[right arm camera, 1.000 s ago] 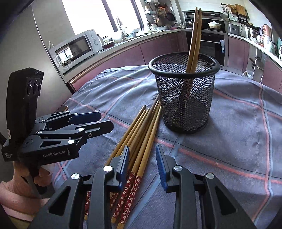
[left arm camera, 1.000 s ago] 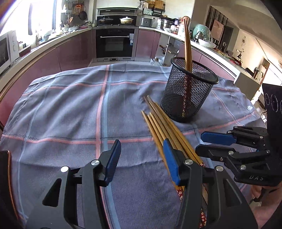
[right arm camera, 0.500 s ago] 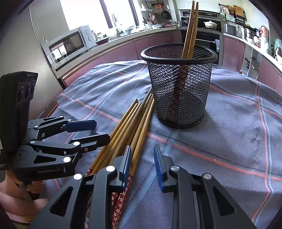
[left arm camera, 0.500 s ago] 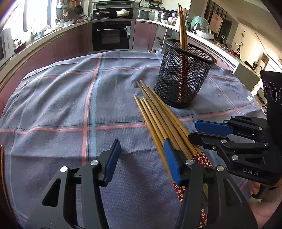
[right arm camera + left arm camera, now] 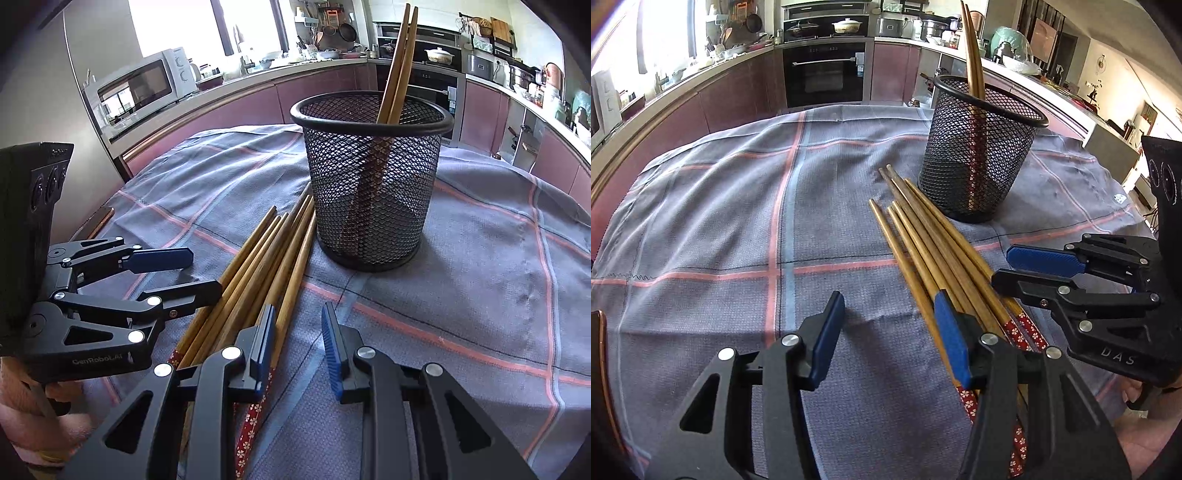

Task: Organize utensils
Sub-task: 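Move the right gripper back to the pile and grasp another pair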

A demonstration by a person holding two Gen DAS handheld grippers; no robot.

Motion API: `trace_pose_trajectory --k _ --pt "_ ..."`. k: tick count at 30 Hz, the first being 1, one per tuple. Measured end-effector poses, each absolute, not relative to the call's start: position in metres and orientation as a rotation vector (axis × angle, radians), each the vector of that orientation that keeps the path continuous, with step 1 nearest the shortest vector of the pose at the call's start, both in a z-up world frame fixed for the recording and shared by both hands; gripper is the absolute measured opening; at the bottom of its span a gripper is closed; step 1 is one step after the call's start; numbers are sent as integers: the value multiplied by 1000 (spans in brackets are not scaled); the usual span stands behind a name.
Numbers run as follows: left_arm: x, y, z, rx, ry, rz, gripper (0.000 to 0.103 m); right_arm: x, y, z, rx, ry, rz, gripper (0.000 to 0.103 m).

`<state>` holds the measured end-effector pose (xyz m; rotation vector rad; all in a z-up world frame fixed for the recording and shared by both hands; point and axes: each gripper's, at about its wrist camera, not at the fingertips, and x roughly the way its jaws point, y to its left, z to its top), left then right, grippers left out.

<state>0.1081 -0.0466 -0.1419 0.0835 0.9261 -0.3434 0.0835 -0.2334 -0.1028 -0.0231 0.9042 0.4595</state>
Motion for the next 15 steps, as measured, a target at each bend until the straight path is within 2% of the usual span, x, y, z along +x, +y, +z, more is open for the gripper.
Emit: trace_pose_trajectory --k 4,11,15 --pt "112 -47 -142 80 930 -345 49 84 -229 -105 -39 909 450 22" --pt "116 -48 -143 85 936 -338 38 87 -224 -105 -49 909 448 19" --pt "120 -45 -143 77 939 -331 26 92 -224 -105 -49 911 442 19"
